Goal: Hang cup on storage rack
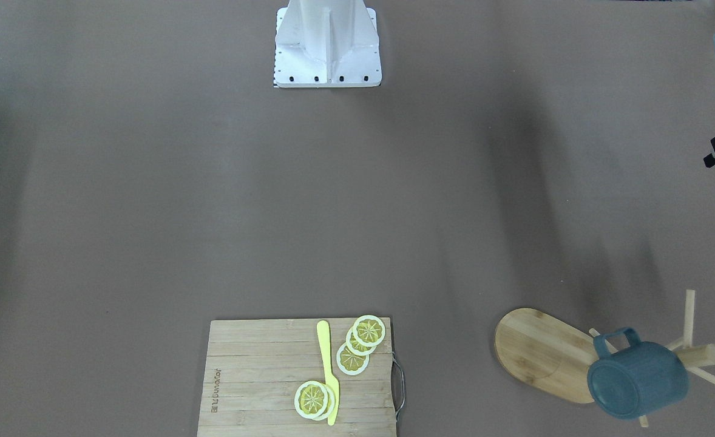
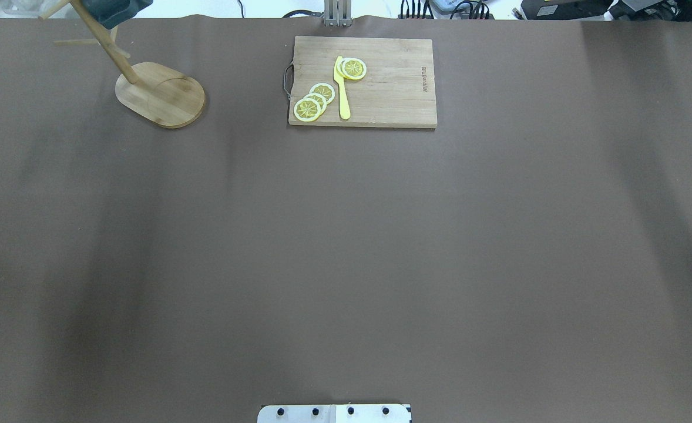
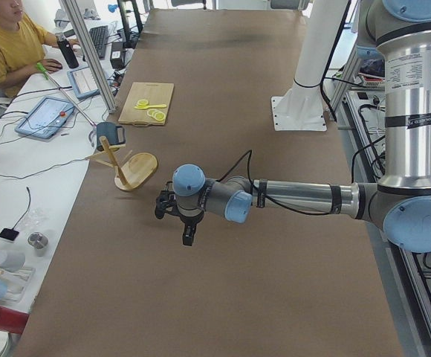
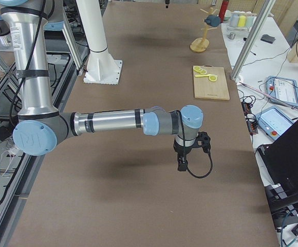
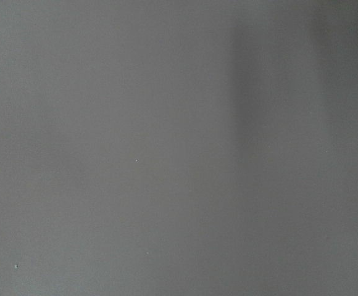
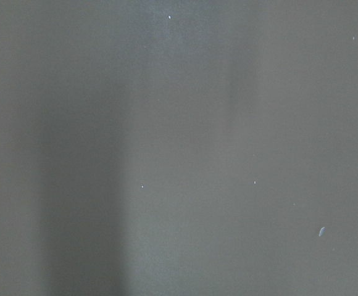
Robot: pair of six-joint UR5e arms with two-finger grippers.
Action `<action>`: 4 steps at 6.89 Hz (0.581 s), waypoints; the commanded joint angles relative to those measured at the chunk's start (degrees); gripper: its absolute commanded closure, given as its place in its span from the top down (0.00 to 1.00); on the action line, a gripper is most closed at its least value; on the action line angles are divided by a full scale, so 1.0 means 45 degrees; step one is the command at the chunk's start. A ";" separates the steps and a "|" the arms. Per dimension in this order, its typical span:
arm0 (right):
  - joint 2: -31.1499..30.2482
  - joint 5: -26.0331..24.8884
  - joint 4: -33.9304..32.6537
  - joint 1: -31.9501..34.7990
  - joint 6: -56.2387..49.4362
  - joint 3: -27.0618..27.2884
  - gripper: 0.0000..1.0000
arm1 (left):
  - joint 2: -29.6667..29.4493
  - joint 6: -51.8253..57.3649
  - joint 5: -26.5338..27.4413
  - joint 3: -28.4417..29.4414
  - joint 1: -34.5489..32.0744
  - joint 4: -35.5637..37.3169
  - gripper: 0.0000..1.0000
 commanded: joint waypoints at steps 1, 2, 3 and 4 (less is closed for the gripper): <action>-0.0031 -0.0001 0.0000 -0.0014 0.0015 -0.0007 1.00 | 0.0000 -0.0006 -0.0004 -0.0031 0.0000 0.0000 0.98; -0.0031 -0.0001 0.0000 -0.0014 0.0015 0.0012 1.00 | -0.0058 -0.0006 -0.0004 -0.0089 0.0000 0.0000 0.98; -0.0031 -0.0001 0.0000 -0.0014 0.0015 0.0012 1.00 | -0.0116 0.0014 -0.0004 -0.0032 0.0000 -0.0019 0.98; -0.0031 -0.0001 0.0000 -0.0014 0.0015 0.0012 1.00 | -0.0117 0.0014 0.0112 -0.0012 0.0000 -0.0039 0.98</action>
